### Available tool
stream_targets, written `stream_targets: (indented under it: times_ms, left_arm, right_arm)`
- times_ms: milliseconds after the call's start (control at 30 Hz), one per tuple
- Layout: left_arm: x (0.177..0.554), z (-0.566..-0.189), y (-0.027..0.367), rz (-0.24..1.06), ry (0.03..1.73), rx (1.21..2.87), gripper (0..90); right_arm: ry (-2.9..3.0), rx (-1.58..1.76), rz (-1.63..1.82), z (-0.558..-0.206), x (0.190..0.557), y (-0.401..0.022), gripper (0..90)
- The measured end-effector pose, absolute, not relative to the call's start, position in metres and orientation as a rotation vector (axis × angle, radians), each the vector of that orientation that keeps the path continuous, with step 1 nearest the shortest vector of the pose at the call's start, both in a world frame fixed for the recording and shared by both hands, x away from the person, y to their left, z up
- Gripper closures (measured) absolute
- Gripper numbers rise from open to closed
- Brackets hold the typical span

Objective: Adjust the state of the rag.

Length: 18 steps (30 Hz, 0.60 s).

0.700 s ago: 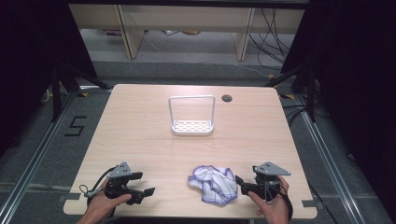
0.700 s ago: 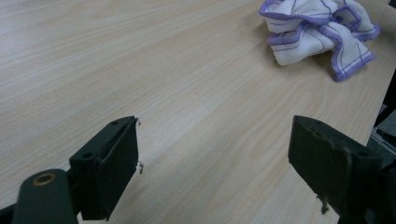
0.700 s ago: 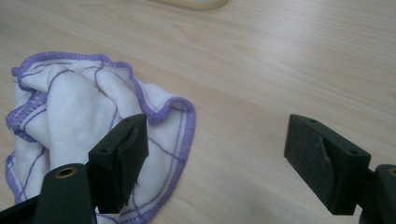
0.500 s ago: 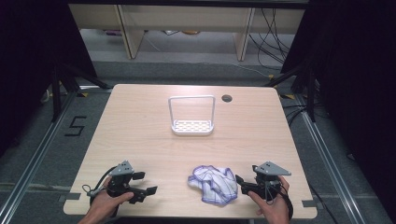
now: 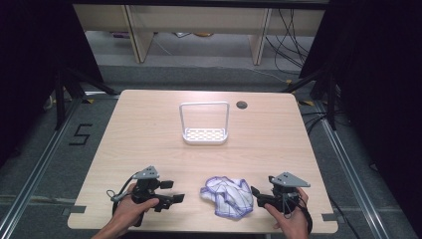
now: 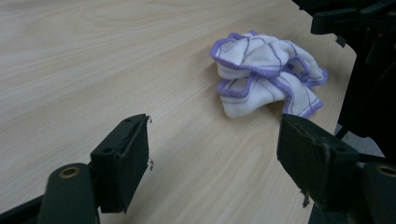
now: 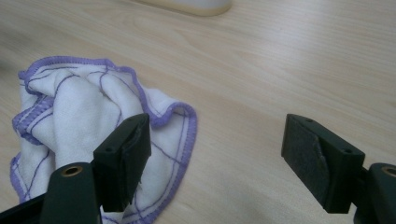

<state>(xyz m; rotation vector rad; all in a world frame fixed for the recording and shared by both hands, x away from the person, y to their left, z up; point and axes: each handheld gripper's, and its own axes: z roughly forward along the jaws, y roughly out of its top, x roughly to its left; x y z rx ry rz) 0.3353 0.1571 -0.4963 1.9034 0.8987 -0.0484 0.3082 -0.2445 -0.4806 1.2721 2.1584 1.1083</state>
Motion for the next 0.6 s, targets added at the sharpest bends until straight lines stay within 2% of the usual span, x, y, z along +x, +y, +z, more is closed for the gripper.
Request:
stream_targets:
  times_ms: [333,600]
  left_arm:
    - [0.36,-0.485,0.122,-0.085,0.877,1.899,31.5]
    - [0.371,-0.493,0.101,-0.115,0.872,1.956,37.6]
  right_arm:
    - [2.165,1.348,1.12,-0.48,0.305,-0.24,25.2]
    - [2.17,1.282,1.126,-0.482,0.308,-0.243,25.2]
